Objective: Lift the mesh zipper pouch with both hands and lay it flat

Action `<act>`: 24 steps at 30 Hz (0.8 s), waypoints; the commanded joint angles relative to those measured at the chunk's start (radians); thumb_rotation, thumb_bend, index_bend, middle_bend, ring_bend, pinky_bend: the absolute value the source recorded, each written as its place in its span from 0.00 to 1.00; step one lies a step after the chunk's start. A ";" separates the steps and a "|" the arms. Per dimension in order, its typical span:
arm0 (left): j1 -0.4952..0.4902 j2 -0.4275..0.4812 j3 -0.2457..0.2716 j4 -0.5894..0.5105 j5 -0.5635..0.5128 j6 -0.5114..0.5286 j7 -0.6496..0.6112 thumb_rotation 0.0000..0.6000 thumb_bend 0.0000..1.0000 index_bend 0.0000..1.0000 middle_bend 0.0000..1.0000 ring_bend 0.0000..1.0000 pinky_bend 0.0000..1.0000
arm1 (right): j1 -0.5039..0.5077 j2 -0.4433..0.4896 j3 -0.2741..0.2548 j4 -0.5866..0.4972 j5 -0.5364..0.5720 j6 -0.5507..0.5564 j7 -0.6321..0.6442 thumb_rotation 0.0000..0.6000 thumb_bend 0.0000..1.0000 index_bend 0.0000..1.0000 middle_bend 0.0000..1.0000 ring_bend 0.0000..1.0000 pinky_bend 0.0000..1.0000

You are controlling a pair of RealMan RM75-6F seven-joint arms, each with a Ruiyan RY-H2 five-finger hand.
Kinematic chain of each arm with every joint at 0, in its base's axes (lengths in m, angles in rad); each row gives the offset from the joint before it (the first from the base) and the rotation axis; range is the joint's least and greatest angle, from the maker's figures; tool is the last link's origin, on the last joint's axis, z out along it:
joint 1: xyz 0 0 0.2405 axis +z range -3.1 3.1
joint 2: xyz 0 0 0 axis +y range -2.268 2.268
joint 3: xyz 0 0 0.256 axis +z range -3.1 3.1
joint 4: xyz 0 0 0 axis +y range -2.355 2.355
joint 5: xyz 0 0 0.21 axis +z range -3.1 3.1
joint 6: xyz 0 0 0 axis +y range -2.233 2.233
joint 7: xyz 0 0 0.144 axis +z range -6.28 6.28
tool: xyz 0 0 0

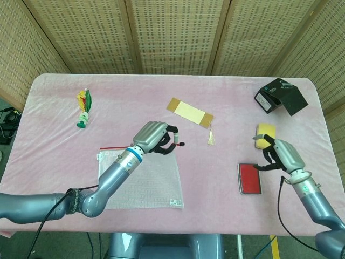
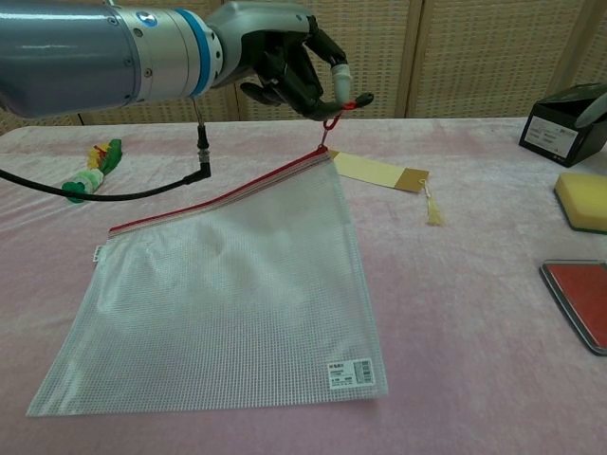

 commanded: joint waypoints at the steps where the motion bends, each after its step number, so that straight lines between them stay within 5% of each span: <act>1: -0.027 -0.031 -0.015 0.030 -0.026 0.004 -0.017 1.00 0.74 0.86 0.98 0.91 1.00 | 0.083 0.003 0.045 -0.063 0.095 -0.105 0.055 1.00 0.00 0.31 0.94 0.94 1.00; 12: -0.086 -0.086 -0.033 0.056 -0.083 0.052 -0.021 1.00 0.73 0.86 0.98 0.91 1.00 | 0.193 -0.067 0.058 -0.109 0.295 -0.201 0.020 1.00 0.00 0.36 0.94 0.94 1.00; 24: -0.106 -0.098 -0.039 0.049 -0.126 0.089 -0.027 1.00 0.72 0.86 0.98 0.91 1.00 | 0.318 -0.176 0.043 -0.110 0.530 -0.146 -0.127 1.00 0.05 0.42 0.94 0.94 1.00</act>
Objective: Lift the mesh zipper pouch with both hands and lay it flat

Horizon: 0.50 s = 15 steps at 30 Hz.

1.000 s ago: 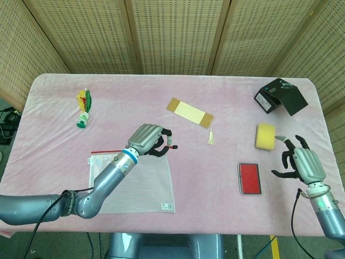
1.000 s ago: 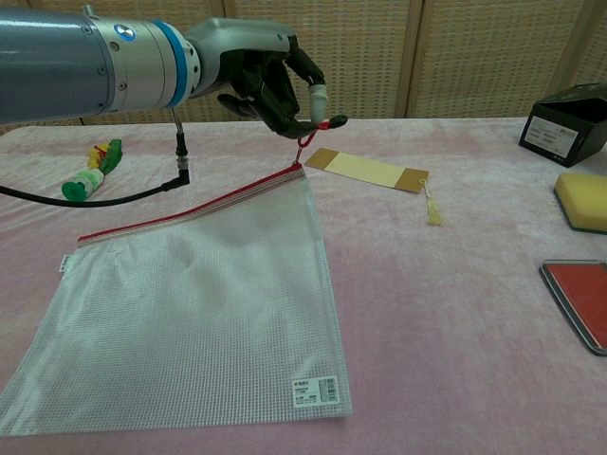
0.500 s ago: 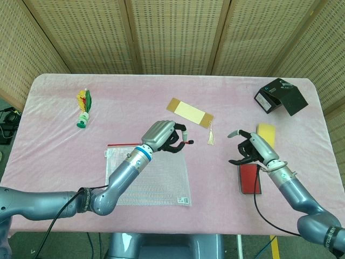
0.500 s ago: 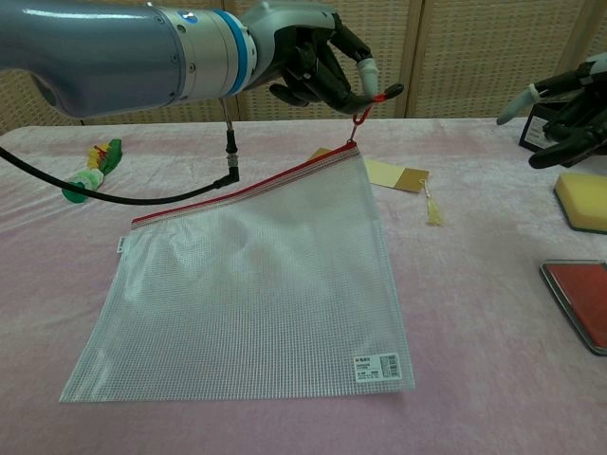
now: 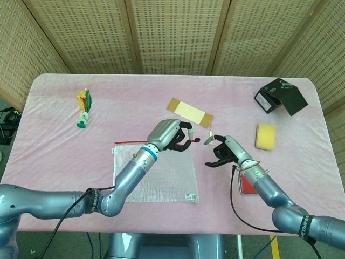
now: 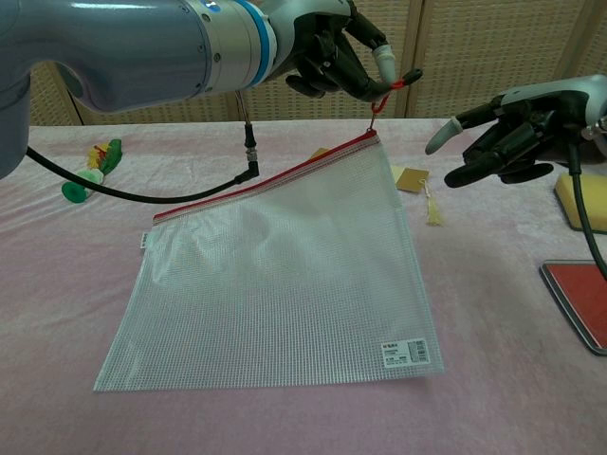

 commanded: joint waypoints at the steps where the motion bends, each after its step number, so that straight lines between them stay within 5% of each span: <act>1: -0.004 -0.001 0.002 -0.003 -0.010 0.012 0.007 1.00 0.72 0.86 0.98 0.91 1.00 | 0.049 -0.038 -0.002 0.000 0.079 0.019 -0.048 1.00 0.06 0.42 0.94 0.94 1.00; 15: -0.005 -0.010 0.010 -0.020 -0.007 0.048 0.004 1.00 0.72 0.86 0.98 0.91 1.00 | 0.129 -0.127 0.030 -0.001 0.269 0.077 -0.089 1.00 0.24 0.49 0.94 0.94 1.00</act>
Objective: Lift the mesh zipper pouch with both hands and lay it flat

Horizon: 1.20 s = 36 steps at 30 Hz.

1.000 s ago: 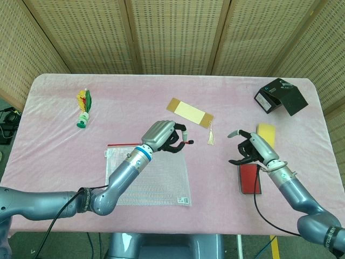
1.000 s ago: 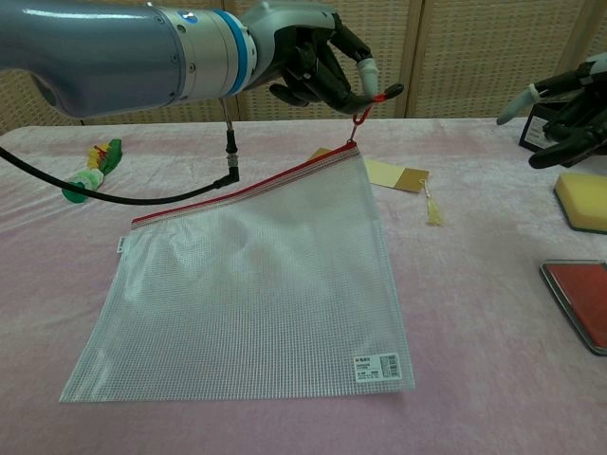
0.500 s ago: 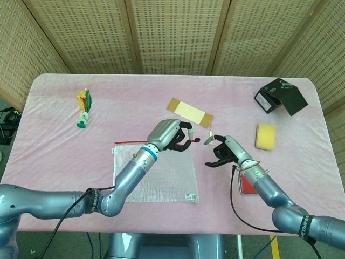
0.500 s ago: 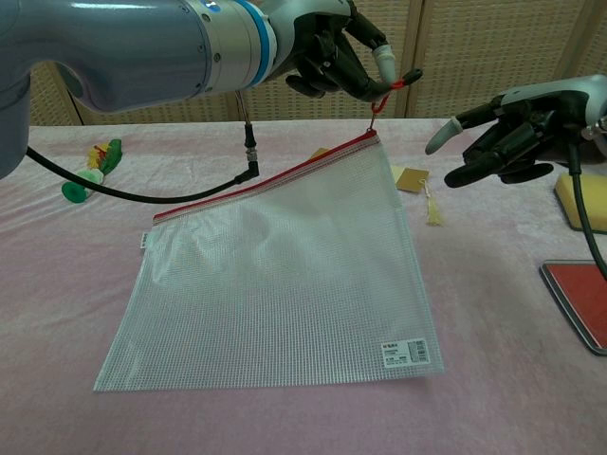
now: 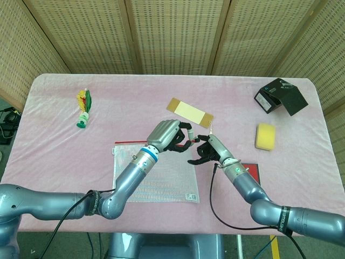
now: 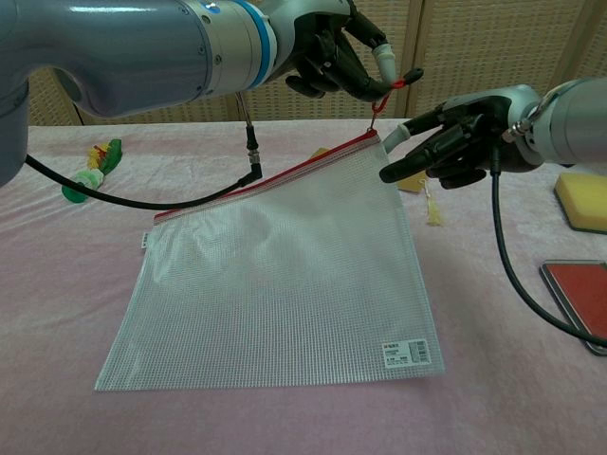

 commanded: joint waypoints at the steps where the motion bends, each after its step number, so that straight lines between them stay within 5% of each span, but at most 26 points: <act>1: 0.000 -0.004 0.000 0.000 -0.005 0.006 0.000 1.00 0.72 0.86 0.98 0.91 1.00 | 0.004 -0.015 0.010 0.006 0.012 0.008 0.004 1.00 0.25 0.50 0.94 0.94 1.00; 17: 0.012 0.022 -0.006 -0.016 -0.009 -0.004 -0.021 1.00 0.72 0.86 0.98 0.91 1.00 | 0.002 -0.052 0.028 0.028 0.024 -0.003 0.006 1.00 0.44 0.62 0.95 0.95 1.00; 31: 0.014 0.024 -0.003 -0.018 -0.009 -0.015 -0.040 1.00 0.72 0.86 0.98 0.91 1.00 | 0.010 -0.072 0.047 0.039 0.039 -0.010 0.006 1.00 0.51 0.64 0.95 0.95 1.00; 36: 0.016 0.026 -0.006 -0.018 -0.009 -0.018 -0.050 1.00 0.72 0.86 0.98 0.91 1.00 | 0.011 -0.074 0.047 0.040 0.043 -0.009 0.001 1.00 0.67 0.68 0.96 0.95 1.00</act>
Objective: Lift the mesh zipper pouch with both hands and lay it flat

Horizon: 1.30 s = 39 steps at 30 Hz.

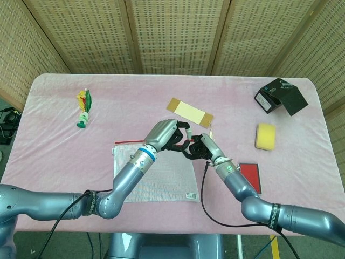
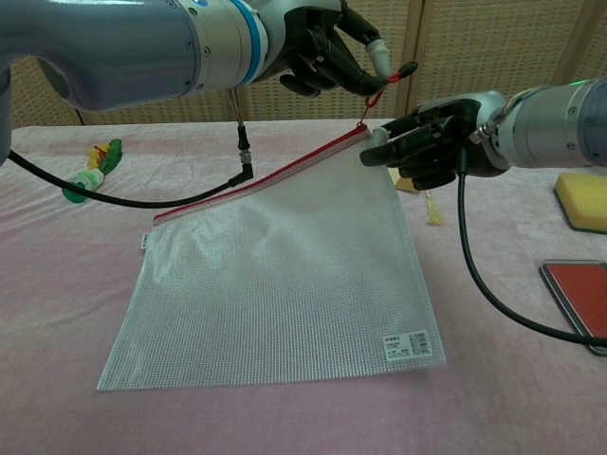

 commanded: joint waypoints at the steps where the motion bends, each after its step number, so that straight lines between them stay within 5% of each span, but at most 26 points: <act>1: 0.000 0.002 -0.001 0.000 0.000 -0.001 -0.002 1.00 0.72 0.86 0.98 0.91 1.00 | 0.000 -0.001 0.000 -0.001 0.002 0.002 -0.003 1.00 0.71 0.70 0.96 0.96 1.00; 16: 0.018 0.016 0.012 0.013 -0.004 -0.017 -0.027 1.00 0.72 0.86 0.98 0.91 1.00 | -0.041 0.015 0.034 -0.024 -0.040 -0.025 0.056 1.00 0.85 0.79 0.97 0.96 1.00; 39: 0.073 0.052 0.041 0.074 -0.007 -0.102 -0.119 1.00 0.72 0.86 0.98 0.91 1.00 | -0.146 0.061 0.137 -0.021 -0.198 -0.161 0.269 1.00 0.89 0.81 0.97 0.96 1.00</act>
